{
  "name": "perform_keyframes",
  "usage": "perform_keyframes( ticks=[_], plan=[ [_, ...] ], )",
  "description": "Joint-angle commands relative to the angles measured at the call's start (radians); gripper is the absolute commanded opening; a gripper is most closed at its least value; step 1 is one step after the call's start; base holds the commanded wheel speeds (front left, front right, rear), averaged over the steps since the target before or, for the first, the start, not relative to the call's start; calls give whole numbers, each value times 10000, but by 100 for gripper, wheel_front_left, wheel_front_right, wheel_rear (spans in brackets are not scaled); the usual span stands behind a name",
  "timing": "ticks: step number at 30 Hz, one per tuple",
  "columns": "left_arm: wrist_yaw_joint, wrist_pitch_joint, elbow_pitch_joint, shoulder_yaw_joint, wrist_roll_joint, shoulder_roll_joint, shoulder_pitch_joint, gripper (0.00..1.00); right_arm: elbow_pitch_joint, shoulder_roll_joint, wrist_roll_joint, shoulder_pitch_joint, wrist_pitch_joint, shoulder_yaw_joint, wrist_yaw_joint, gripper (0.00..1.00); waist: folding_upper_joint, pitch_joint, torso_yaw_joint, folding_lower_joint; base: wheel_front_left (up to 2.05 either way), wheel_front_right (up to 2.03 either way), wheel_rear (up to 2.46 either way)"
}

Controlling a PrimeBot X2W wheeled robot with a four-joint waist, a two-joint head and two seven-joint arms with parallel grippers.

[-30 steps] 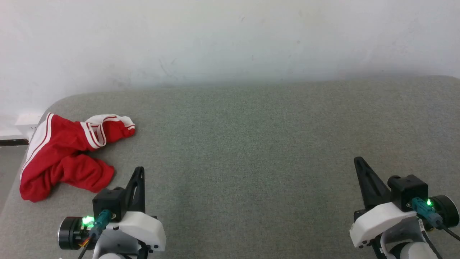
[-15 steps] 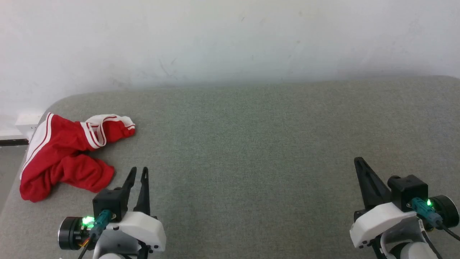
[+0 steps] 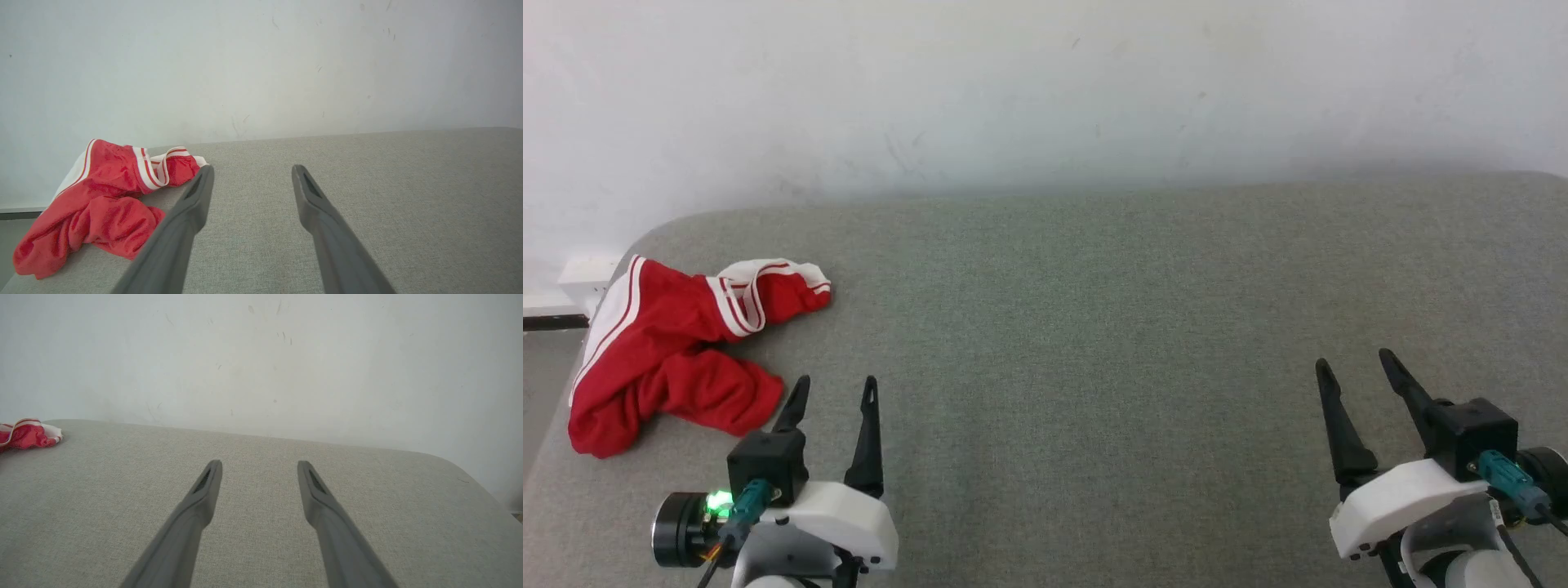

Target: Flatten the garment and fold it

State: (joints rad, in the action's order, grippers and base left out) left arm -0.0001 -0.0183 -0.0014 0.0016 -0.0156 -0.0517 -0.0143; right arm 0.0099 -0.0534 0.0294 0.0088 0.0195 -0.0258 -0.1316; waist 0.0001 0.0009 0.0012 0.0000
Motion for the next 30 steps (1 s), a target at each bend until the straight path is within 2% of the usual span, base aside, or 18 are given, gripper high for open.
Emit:
perform_keyframes(
  ticks=[1, 30],
  plan=[
    [-71, -101, -60, 60, -122, 2, -132, 100, 34, 5, 104, 33, 100, -78, 1, 100, -1, 3, 2, 0, 0, 0, 0],
    [81, -710, -301, 254, -547, 5, -496, 100, 197, 12, 441, 98, 706, -564, 3, 100, -1, 29, 315, 0, 0, 0, 0]
  ],
)
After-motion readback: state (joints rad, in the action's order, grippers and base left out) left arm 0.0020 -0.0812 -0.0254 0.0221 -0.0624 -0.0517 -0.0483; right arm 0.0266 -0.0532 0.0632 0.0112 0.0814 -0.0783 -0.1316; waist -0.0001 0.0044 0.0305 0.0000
